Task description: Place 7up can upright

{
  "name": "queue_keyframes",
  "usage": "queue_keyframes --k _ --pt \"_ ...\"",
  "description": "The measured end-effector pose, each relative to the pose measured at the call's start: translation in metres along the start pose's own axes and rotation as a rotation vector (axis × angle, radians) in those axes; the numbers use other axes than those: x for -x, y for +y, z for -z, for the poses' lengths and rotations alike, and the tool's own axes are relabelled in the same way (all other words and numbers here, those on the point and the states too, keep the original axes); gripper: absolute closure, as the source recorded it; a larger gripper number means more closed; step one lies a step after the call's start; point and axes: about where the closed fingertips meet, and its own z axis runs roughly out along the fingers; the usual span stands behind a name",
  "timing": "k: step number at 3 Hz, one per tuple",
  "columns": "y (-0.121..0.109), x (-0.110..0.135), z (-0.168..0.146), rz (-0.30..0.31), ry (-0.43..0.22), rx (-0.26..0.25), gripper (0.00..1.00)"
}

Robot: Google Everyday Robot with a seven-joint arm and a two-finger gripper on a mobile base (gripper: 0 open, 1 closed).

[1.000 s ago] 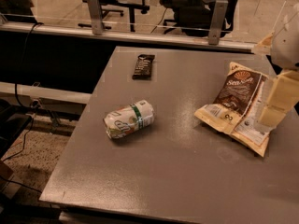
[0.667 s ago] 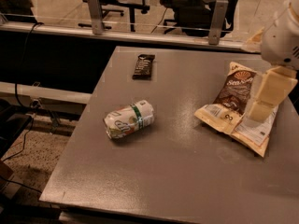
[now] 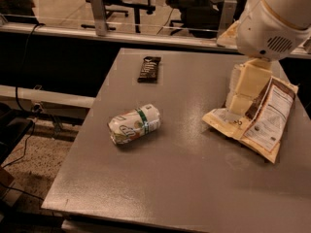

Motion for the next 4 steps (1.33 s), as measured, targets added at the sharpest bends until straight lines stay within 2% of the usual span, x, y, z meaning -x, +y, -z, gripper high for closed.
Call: queue_keyframes --k 2,4 --pt "0.009 0.071 -0.041 0.225 -0.008 0.074 0.00" --pt "0.030 0.113 -0.075 0.395 0.012 0.168 0.00"
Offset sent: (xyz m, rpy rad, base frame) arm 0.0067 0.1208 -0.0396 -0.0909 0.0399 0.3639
